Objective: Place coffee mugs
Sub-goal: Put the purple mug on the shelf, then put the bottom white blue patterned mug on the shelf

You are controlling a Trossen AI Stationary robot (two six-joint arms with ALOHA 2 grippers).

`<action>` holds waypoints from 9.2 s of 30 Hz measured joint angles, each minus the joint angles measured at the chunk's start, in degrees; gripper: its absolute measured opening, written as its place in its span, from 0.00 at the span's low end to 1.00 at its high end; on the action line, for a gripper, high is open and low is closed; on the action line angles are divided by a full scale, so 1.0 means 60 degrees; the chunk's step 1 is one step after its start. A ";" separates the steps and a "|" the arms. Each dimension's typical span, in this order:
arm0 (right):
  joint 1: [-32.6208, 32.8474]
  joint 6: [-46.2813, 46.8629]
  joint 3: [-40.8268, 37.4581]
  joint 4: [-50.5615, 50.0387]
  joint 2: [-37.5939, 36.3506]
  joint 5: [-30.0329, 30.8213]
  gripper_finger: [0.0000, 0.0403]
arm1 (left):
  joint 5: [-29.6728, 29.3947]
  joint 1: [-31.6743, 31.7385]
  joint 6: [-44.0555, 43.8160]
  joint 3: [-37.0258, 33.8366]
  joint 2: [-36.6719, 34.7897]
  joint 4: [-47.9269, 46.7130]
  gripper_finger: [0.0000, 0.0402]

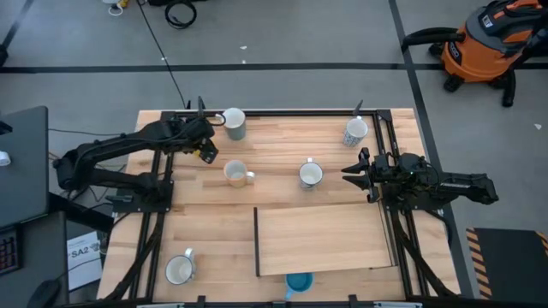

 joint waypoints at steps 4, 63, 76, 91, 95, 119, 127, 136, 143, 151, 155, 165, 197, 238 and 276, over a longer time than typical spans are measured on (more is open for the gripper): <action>0.0000 0.0001 0.0000 -0.0001 -0.0001 0.0001 0.30 | 0.0000 -0.0003 0.0006 0.0000 0.0314 -0.0002 0.73; -0.0002 0.0002 0.0000 -0.0004 0.0001 -0.0004 0.30 | -0.0299 -0.0007 -0.0012 0.0590 0.0655 -0.0338 0.07; -0.0003 0.0002 -0.0001 -0.0001 0.0000 -0.0004 0.30 | 0.1038 -0.0018 -0.0014 0.3797 0.0655 -0.1483 0.07; -0.0003 0.0002 0.0001 0.0000 -0.0001 -0.0004 0.30 | 0.3802 -0.2032 -0.2376 0.5871 0.0655 -0.0315 0.07; -0.0004 0.0002 0.0001 -0.0001 0.0000 -0.0004 0.30 | 0.3969 -0.3078 -0.3223 0.5876 0.0827 0.1023 0.07; 0.0000 0.0006 -0.0001 0.0163 0.0061 0.0066 0.30 | 0.5023 -0.6745 -0.4982 0.5872 0.3495 0.3994 0.07; -0.0003 0.0006 -0.0002 0.0295 0.0061 0.0069 0.30 | 0.4914 -0.6841 -0.4637 0.5872 0.4000 0.3785 0.07; -0.0003 0.0006 0.0001 0.0448 0.0061 0.0069 0.30 | 0.4248 -0.6819 -0.4162 0.5950 0.4097 0.2968 0.07; -0.0003 0.0004 -0.0001 0.0529 0.0061 0.0069 0.30 | 0.3916 -0.6823 -0.3336 0.7860 0.4738 0.1297 0.07; -0.0003 0.0006 -0.0002 0.0619 0.0061 0.0069 0.30 | 0.3832 -0.6819 -0.2250 1.1246 0.6871 -0.1839 0.07; -0.0002 0.0006 0.0000 0.0619 0.0061 0.0069 0.30 | 0.3773 -0.6830 -0.1924 1.2453 0.7678 -0.2811 0.07; 0.0000 0.0006 -0.0001 0.0612 0.0061 0.0069 0.30 | 0.3723 -0.6961 -0.1771 1.3027 0.8291 -0.3582 0.07; -0.0004 0.0003 -0.0002 0.0733 0.0058 0.0069 0.30 | 0.3199 -0.7318 -0.1735 1.3049 0.8756 -0.3619 0.07; 0.0000 0.0002 -0.0002 0.0790 0.0058 0.0069 0.30 | 0.3996 -0.7300 -0.1771 1.3005 0.8793 -0.2922 0.21; 0.0000 0.0003 0.0000 0.0790 0.0058 0.0069 0.30 | 0.3993 -0.7243 -0.1666 1.3019 0.8462 -0.2616 0.50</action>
